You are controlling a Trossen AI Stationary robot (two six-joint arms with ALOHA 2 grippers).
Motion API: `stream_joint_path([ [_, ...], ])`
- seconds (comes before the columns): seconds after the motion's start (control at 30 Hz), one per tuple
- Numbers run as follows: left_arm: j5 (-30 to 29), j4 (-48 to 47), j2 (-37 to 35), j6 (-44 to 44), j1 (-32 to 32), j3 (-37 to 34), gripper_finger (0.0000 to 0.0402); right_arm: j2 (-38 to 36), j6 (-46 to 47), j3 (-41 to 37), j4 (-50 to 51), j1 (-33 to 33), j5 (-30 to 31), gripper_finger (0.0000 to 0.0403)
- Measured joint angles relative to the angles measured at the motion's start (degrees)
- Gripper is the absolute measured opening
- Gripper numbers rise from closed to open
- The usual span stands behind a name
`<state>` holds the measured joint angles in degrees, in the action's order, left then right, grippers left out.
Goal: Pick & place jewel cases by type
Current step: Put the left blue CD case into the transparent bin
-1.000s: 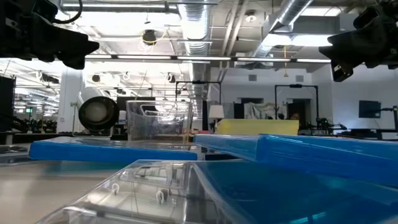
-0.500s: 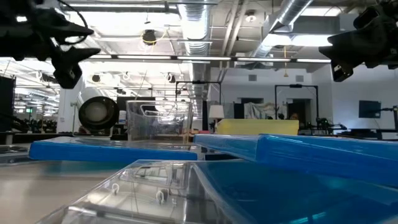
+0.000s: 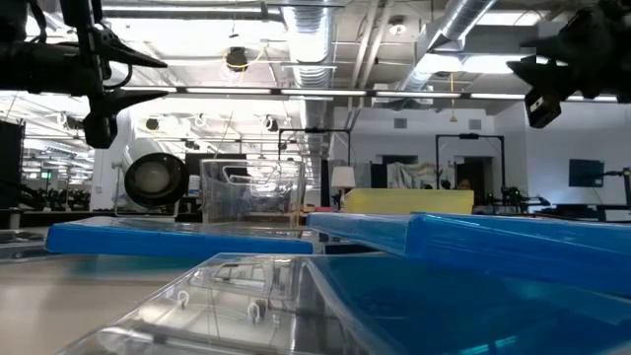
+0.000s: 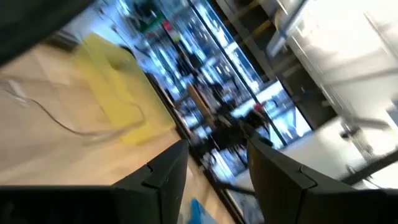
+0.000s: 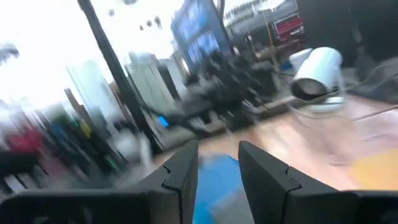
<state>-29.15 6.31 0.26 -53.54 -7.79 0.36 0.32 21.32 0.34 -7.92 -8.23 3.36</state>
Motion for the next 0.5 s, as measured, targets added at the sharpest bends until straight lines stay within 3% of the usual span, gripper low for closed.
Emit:
stream_joint_path([
  [0.13,-7.5,1.1,0.0,-0.5,0.0,0.0,0.0160,0.0,12.8,0.0,-7.5,0.1,2.1,0.0107],
  [0.23,-8.9,0.9,0.0,-0.6,0.0,0.0,0.0160,0.0,18.9,0.0,-12.7,0.1,4.9,0.0107],
  [0.5,-13.2,-0.5,0.0,3.9,0.0,0.0,0.0160,0.1,14.9,0.0,-13.7,0.1,9.8,0.0107],
])
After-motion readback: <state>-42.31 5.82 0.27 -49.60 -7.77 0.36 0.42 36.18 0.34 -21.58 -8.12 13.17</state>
